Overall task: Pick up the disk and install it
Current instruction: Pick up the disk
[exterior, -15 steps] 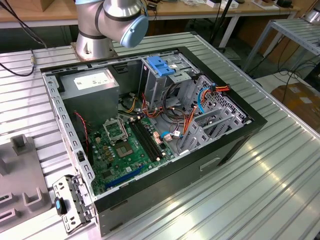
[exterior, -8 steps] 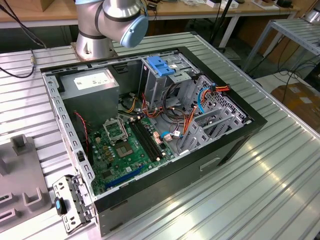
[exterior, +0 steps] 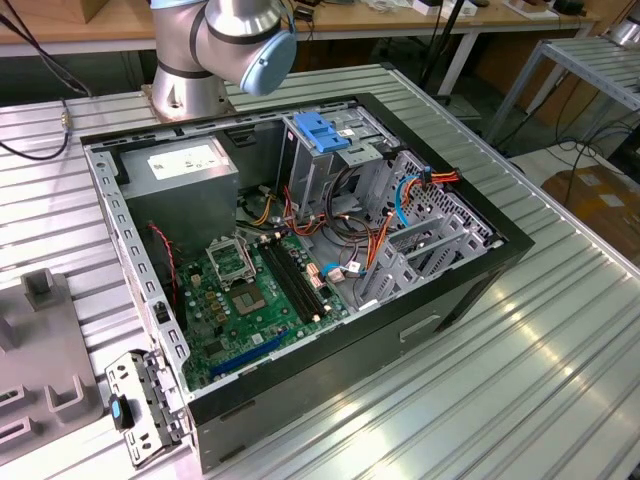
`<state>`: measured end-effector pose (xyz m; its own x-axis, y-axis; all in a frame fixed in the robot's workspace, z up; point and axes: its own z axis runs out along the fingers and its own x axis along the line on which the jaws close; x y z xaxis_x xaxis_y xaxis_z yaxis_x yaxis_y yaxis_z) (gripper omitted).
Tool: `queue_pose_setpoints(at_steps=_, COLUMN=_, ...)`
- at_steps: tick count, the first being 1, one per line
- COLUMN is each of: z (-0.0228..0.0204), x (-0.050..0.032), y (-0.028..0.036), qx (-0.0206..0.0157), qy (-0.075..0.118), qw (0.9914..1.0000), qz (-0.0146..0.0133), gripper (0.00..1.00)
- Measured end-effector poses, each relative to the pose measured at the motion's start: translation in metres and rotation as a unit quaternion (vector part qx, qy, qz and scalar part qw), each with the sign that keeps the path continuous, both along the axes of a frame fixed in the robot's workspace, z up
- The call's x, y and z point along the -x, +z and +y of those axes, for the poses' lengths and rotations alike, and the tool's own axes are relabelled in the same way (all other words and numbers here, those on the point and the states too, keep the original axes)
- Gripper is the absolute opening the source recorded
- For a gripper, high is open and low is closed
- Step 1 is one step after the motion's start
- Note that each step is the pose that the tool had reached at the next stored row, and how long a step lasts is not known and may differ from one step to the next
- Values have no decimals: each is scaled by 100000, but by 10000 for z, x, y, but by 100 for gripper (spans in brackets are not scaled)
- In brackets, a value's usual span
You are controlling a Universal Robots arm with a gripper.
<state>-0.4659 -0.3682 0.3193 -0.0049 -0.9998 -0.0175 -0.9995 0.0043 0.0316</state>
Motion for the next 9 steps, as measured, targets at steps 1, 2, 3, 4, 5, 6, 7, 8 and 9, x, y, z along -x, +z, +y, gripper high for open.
queue_pose_setpoints(at_steps=1, z=-1, x=0, y=-6, qx=3, qy=531, qw=99999, qz=-18, gripper=48)
queue_pose_setpoints(at_steps=2, z=-3, x=0, y=-20, qx=3, qy=1518, qw=99988, qz=-66, gripper=48)
queue_pose_setpoints(at_steps=3, z=-4, x=0, y=-33, qx=3, qy=2104, qw=99978, qz=-103, gripper=48)
queue_pose_setpoints(at_steps=4, z=-5, x=-1, y=-55, qx=7, qy=2175, qw=99976, qz=-205, gripper=48)
queue_pose_setpoints(at_steps=5, z=-5, x=-1, y=-81, qx=6, qy=2135, qw=99977, qz=-307, gripper=48)
queue_pose_setpoints(at_steps=6, z=-5, x=0, y=-99, qx=14, qy=2014, qw=99979, qz=-476, gripper=48)
queue_pose_setpoints(at_steps=7, z=-5, x=1, y=-110, qx=19, qy=1999, qw=99978, qz=-664, gripper=48)
queue_pose_setpoints(at_steps=8, z=-4, x=1, y=-120, qx=26, qy=1849, qw=99978, qz=-1008, gripper=48)
queue_pose_setpoints(at_steps=9, z=-4, x=0, y=-127, qx=29, qy=1504, qw=99981, qz=-1232, gripper=48)
